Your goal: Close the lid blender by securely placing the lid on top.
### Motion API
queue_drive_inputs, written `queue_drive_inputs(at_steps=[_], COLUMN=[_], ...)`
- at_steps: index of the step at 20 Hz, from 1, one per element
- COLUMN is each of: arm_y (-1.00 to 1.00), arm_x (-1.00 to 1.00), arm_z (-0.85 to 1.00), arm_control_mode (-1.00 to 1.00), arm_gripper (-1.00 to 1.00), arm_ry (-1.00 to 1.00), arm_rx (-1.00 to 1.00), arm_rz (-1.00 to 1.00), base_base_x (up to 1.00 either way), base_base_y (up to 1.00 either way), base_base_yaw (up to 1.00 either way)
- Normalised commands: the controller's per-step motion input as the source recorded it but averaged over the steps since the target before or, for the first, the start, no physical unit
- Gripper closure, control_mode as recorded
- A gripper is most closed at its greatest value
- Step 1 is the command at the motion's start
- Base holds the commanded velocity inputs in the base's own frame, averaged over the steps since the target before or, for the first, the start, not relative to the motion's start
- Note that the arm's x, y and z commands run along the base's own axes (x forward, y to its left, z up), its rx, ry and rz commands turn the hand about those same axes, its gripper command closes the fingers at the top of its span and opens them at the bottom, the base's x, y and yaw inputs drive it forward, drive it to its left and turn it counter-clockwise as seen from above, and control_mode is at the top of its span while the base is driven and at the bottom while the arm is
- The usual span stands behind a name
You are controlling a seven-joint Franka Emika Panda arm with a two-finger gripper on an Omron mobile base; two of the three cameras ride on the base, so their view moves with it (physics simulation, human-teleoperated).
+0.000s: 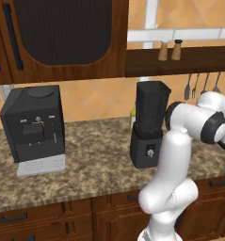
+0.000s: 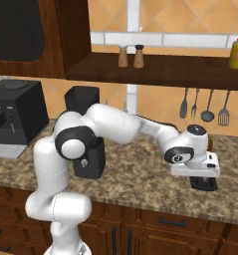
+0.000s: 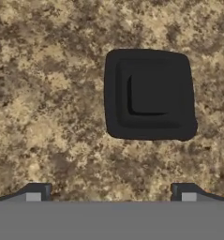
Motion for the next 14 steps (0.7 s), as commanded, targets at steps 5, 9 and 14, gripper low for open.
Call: queue_drive_inputs(at_steps=[5, 9, 14], arm_y=[-0.14, -0.07, 0.01], arm_x=[0.05, 0.34, 0.42], arm_z=[-0.08, -0.01, -0.22], arm_control_mode=[-1.00, -1.00, -1.00], arm_gripper=[-1.00, -1.00, -1.00], arm_ry=[-0.24, -0.04, 0.00], arm_rx=[0.01, 0.00, 0.00], arm_rz=[0.00, 0.00, 0.00], base_base_x=[0.00, 0.00, 0.00], base_base_y=[0.00, 0.00, 0.00], base_base_yaw=[0.00, 0.00, 0.00])
